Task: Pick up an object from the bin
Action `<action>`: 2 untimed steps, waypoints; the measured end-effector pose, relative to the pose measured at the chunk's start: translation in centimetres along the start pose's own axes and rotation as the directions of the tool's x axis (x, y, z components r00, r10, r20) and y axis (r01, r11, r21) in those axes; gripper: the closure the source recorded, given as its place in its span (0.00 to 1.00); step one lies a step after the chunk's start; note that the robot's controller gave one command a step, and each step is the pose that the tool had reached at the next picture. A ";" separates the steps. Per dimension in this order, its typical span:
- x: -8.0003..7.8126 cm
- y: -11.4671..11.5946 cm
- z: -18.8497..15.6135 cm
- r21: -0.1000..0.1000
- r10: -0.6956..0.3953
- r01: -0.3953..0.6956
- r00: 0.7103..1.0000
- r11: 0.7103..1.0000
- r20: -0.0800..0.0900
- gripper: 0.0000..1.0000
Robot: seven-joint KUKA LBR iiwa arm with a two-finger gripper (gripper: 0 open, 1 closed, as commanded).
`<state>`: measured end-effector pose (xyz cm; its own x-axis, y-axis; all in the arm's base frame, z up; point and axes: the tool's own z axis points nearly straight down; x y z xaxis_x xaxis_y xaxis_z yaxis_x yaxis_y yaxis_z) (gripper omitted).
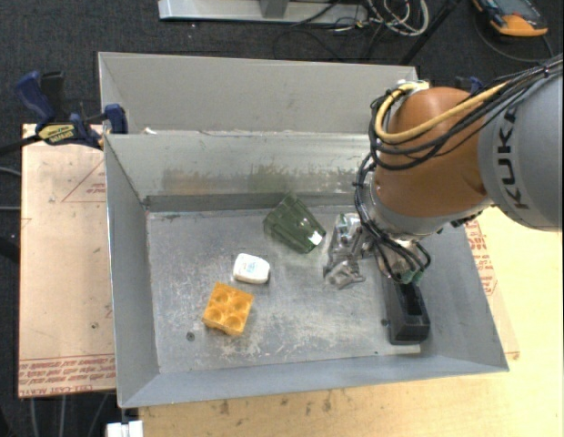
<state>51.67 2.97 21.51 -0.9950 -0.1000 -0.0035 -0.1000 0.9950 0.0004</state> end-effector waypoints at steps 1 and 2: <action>0.0 0.0 0.0 0.000 -0.001 0.001 1.000 1.000 -0.001 0.00; 0.0 0.0 0.0 0.000 -0.002 0.002 1.000 1.000 -0.001 0.00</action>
Offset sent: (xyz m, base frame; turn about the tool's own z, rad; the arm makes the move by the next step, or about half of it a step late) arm 0.0000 0.0000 0.0000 0.0000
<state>51.65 3.00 21.48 -0.9948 -0.1016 -0.0026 -0.1016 0.9948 0.0005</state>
